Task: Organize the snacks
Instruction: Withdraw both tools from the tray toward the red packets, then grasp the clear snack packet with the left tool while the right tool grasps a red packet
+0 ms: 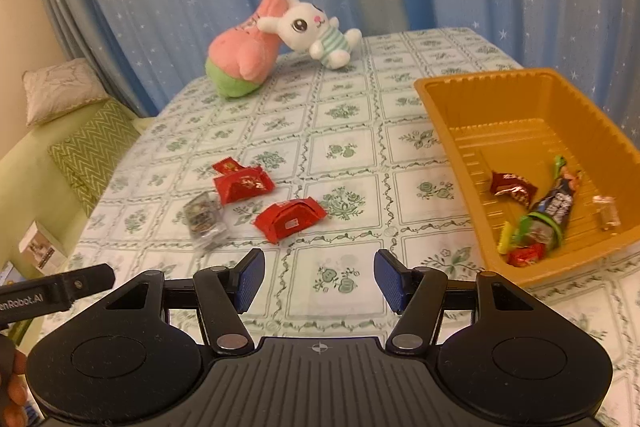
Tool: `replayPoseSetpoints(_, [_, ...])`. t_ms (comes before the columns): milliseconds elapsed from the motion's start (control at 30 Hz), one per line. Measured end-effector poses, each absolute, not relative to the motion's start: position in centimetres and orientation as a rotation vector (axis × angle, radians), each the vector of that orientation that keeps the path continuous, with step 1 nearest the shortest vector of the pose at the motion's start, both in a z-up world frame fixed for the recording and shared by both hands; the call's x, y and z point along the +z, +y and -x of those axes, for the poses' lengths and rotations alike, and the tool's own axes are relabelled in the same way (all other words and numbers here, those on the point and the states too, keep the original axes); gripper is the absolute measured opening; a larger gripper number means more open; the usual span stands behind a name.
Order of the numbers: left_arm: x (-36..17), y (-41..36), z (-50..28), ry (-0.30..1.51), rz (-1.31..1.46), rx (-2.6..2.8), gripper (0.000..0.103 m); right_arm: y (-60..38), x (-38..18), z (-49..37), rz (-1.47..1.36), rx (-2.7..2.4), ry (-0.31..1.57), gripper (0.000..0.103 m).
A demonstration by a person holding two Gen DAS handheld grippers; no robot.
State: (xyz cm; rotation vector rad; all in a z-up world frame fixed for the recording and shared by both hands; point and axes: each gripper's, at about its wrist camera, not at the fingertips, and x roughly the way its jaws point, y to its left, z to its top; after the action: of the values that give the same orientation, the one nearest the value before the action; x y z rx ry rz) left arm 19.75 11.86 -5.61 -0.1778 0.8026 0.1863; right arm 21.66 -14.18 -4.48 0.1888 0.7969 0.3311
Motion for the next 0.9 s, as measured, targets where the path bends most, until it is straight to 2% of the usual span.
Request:
replayPoseSetpoints(333, [-8.8,13.0,-25.3,0.78,0.133,0.16,0.102,-11.3,-9.5,-26.8,-0.226,0.37,0.842,0.061])
replayPoseSetpoints(633, [-9.8,14.0,-27.6,0.779,0.118,0.145,0.102,-8.6,-11.5,-30.8,-0.27,0.39,0.847,0.06])
replayPoseSetpoints(900, [-11.2,14.8,-28.1,0.821,0.154,0.147,0.102,-5.5,-11.9,-31.8,-0.081,0.389,0.788,0.06])
